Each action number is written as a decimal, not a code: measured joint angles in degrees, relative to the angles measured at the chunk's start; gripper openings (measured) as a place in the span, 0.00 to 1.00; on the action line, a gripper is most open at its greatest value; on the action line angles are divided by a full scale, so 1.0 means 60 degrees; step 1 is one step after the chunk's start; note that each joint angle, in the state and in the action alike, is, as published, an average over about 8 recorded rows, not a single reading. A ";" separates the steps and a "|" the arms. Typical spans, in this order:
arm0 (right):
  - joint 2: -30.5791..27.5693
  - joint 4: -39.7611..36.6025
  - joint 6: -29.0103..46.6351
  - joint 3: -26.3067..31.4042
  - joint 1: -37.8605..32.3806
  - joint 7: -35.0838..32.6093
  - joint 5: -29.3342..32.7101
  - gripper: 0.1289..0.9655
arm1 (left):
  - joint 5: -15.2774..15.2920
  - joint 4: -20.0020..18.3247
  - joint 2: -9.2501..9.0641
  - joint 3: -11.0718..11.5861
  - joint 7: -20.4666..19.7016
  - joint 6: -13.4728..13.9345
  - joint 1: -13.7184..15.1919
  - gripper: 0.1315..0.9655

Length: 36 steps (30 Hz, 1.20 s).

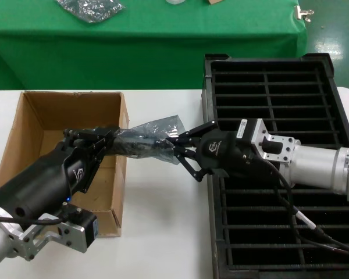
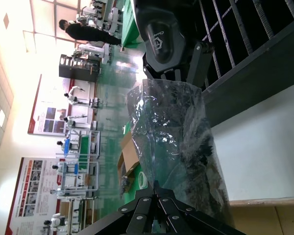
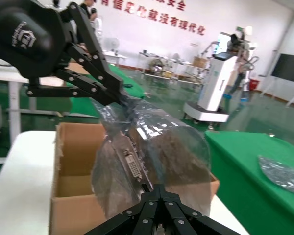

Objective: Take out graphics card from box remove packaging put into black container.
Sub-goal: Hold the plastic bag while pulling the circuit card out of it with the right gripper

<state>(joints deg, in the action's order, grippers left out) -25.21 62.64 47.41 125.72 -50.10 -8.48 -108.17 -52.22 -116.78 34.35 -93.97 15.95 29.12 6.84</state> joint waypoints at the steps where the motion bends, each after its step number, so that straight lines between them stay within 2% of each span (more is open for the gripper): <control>1: 0.0055 -0.0095 0.0175 -0.0056 -0.0044 -0.0018 0.0049 0.01 | 0.0000 0.0000 0.0000 0.0000 0.0000 0.0000 0.0000 0.01; 13: 0.0484 -0.0266 0.1259 -0.0488 0.0092 0.0071 0.0670 0.01 | 0.0000 0.0000 0.0000 0.0000 0.0000 0.0000 0.0000 0.01; 36: 0.0585 0.0544 0.1496 -0.1225 0.0729 0.0556 0.1154 0.03 | 0.0000 0.0000 0.0000 0.0000 -0.0001 0.0000 0.0000 0.01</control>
<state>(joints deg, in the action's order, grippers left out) -21.70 65.91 56.39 118.37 -45.72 -5.14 -101.25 -52.22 -116.78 34.36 -93.97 15.94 29.12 6.84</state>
